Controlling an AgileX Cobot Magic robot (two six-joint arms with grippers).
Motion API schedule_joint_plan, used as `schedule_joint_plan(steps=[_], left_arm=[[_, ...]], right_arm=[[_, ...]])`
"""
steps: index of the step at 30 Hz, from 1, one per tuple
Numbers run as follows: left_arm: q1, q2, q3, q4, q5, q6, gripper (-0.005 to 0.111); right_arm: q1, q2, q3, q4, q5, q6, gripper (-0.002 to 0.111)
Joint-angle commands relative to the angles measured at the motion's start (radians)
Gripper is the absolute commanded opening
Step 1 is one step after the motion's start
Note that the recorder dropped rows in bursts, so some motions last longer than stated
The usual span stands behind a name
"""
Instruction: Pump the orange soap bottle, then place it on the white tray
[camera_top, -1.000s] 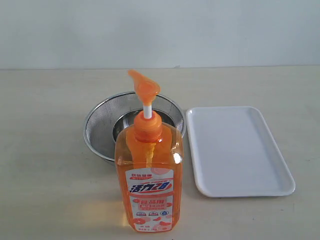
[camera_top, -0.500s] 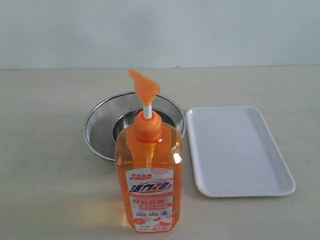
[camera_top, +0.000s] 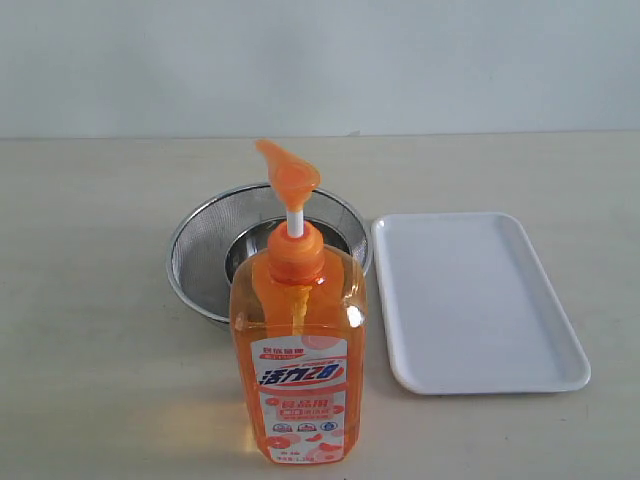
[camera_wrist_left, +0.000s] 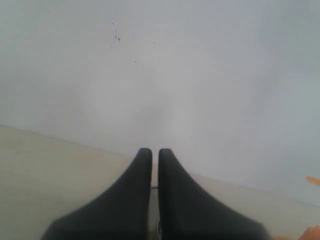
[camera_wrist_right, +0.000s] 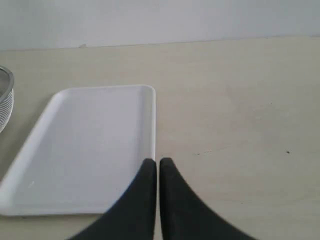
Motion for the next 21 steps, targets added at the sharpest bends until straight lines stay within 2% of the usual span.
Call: schedule_joint_plan(steps=[1,6,10,12,15,17,19,21], left_arm=[[-0.001,-0.002,-0.006,-0.057,-0.032,-0.013,0.005],[-0.001,-0.002,-0.017,-0.085,-0.088,-0.013,0.005],[-0.003,0.048,-0.088,-0.151,-0.101,-0.010,0.005],[-0.003,0.124,-0.159,-0.151,-0.065,0.083,0.005],[-0.003,0.274,-0.293,-0.176,0.094,0.245,0.005],[-0.003,0.367,-0.358,-0.251,0.156,0.329,0.005],[-0.003,0.449,-0.402,-0.356,0.175,0.483,0.005],[-0.003,0.523,-0.432,-0.400,0.202,0.594,0.005]], right_arm=[[-0.001,-0.005,-0.001,-0.002,-0.003,-0.002,0.000],[-0.001,-0.005,-0.001,-0.002,-0.003,-0.002,0.000],[-0.001,-0.005,-0.001,-0.002,-0.003,-0.002,0.000],[-0.001,-0.005,-0.001,-0.002,-0.003,-0.002,0.000],[-0.001,-0.005,-0.001,-0.002,-0.003,-0.002,0.000],[-0.001,-0.005,-0.001,-0.002,-0.003,-0.002,0.000],[-0.001,-0.005,-0.001,-0.002,-0.003,-0.002,0.000],[-0.001,-0.005,-0.001,-0.002,-0.003,-0.002,0.000]])
